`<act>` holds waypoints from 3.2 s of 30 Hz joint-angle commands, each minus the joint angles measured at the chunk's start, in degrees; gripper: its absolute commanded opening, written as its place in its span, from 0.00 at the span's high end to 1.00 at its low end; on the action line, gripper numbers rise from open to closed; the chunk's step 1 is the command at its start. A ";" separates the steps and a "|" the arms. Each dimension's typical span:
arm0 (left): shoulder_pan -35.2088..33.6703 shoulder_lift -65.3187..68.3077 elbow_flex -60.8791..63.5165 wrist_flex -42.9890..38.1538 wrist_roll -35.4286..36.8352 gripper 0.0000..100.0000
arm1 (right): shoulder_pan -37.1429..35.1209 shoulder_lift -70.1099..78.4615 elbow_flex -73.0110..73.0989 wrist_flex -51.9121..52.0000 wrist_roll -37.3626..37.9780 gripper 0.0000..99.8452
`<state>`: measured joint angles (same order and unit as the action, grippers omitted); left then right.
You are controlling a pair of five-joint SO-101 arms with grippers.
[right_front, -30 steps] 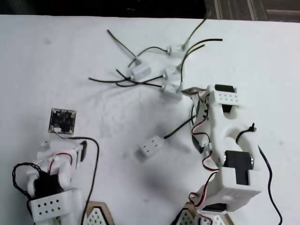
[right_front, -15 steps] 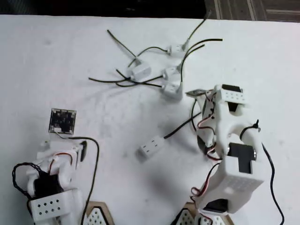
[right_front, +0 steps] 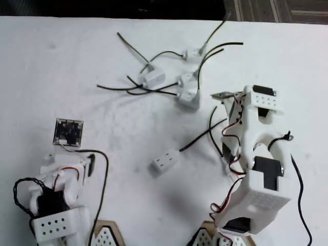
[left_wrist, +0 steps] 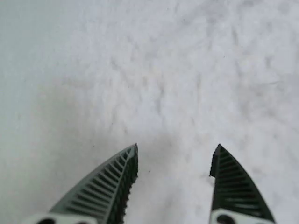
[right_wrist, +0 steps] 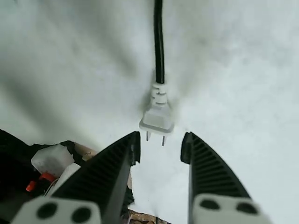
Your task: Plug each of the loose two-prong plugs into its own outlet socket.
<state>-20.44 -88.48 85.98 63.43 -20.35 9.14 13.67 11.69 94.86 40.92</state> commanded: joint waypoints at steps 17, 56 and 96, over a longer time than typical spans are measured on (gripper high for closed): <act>-0.48 -0.57 -0.18 -0.88 -0.62 0.74 | 1.19 7.08 1.93 -2.24 0.18 0.84; -0.48 -0.57 -0.18 -0.70 -2.90 0.74 | -3.21 -6.20 9.41 -0.04 -0.09 0.88; -0.48 -0.57 -0.18 -0.62 -3.08 0.74 | -4.26 -6.11 21.80 -12.79 -0.09 0.91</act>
<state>-20.44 -88.48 85.98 63.43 -22.99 6.59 8.57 31.03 82.55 40.84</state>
